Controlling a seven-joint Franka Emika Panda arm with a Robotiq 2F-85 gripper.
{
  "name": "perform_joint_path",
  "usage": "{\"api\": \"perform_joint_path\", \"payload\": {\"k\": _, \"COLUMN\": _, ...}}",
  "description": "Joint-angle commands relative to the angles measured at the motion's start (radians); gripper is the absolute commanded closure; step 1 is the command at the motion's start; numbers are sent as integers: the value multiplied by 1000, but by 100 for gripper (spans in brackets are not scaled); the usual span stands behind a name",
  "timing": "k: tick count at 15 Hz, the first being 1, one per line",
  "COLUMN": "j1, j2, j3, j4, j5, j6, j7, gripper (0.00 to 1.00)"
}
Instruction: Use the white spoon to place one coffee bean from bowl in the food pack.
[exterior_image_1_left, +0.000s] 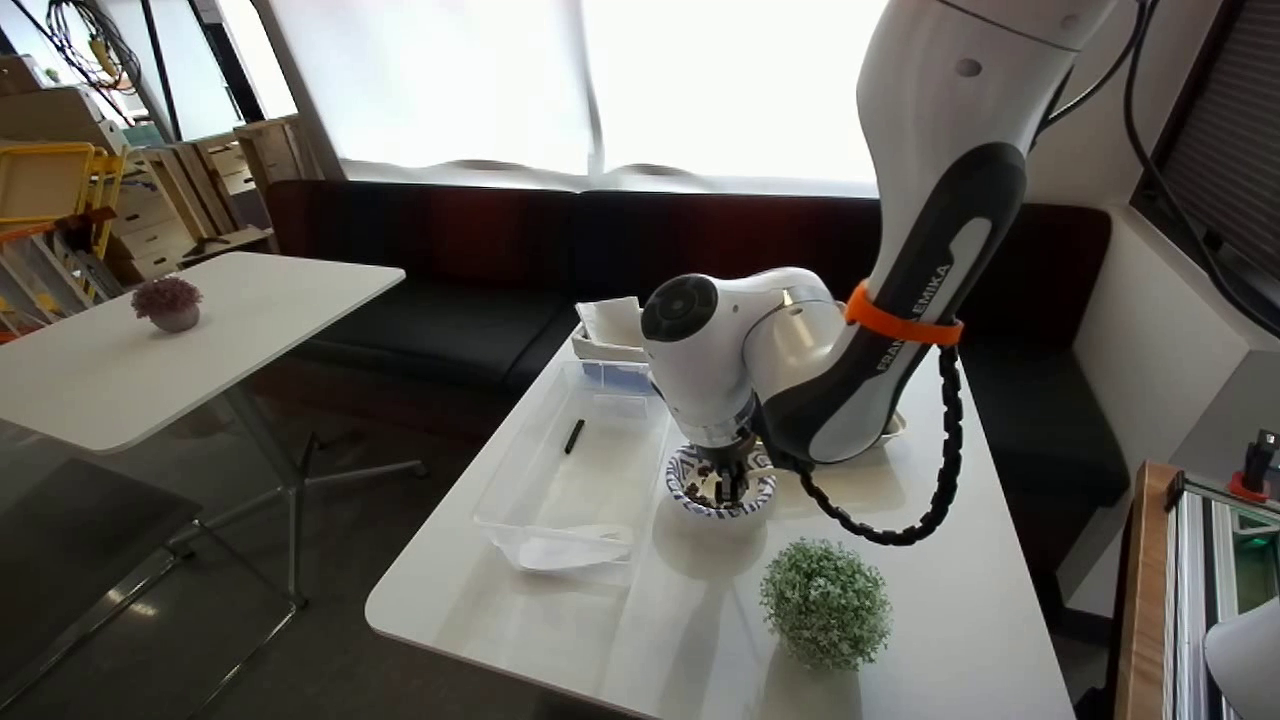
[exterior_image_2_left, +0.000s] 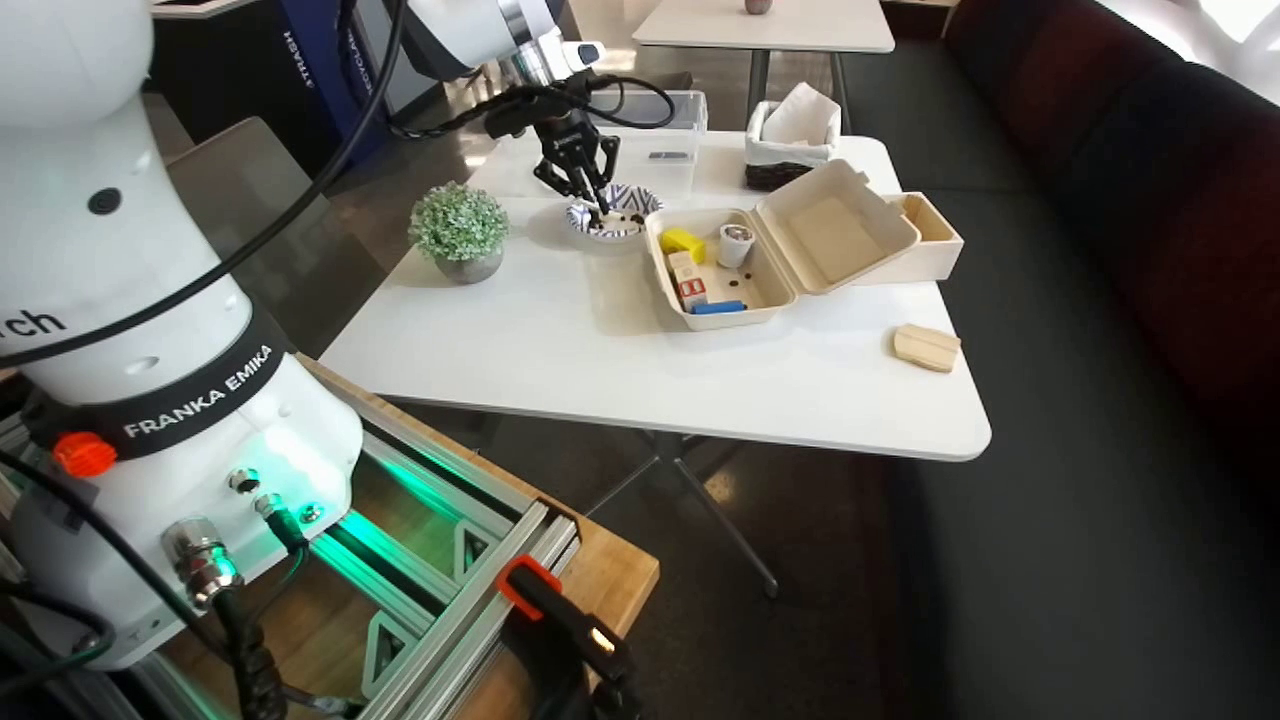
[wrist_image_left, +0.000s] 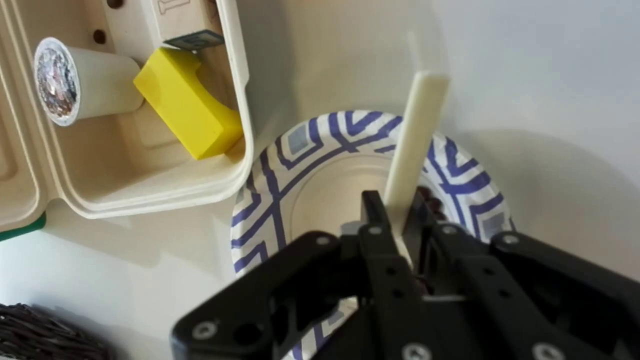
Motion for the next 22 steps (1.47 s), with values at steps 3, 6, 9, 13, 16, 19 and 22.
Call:
{"api": "perform_joint_path", "payload": {"k": 3, "j1": 14, "j2": 37, "j3": -1, "j4": 38, "j5": 5, "j6": -17, "j7": -50, "gripper": 96}}
{"api": "perform_joint_path", "payload": {"k": 6, "j1": 16, "j2": 45, "j3": -2, "j4": 50, "j5": 2, "j6": 0, "j7": -51, "gripper": 96}}
{"api": "perform_joint_path", "payload": {"k": 9, "j1": 19, "j2": 48, "j3": -5, "j4": 58, "j5": -2, "j6": 18, "j7": -41, "gripper": 96}}
{"api": "perform_joint_path", "payload": {"k": 13, "j1": 17, "j2": 54, "j3": -4, "j4": 64, "j5": 2, "j6": 31, "j7": -41, "gripper": 96}}
{"api": "perform_joint_path", "payload": {"k": 16, "j1": 17, "j2": 60, "j3": -4, "j4": 66, "j5": 4, "j6": 42, "j7": -42, "gripper": 96}}
{"api": "perform_joint_path", "payload": {"k": 19, "j1": 23, "j2": 72, "j3": -12, "j4": 70, "j5": -1, "j6": 76, "j7": -23, "gripper": 96}}
{"api": "perform_joint_path", "payload": {"k": 22, "j1": 31, "j2": 80, "j3": -29, "j4": 70, "j5": -7, "j6": 118, "j7": -1, "gripper": 96}}
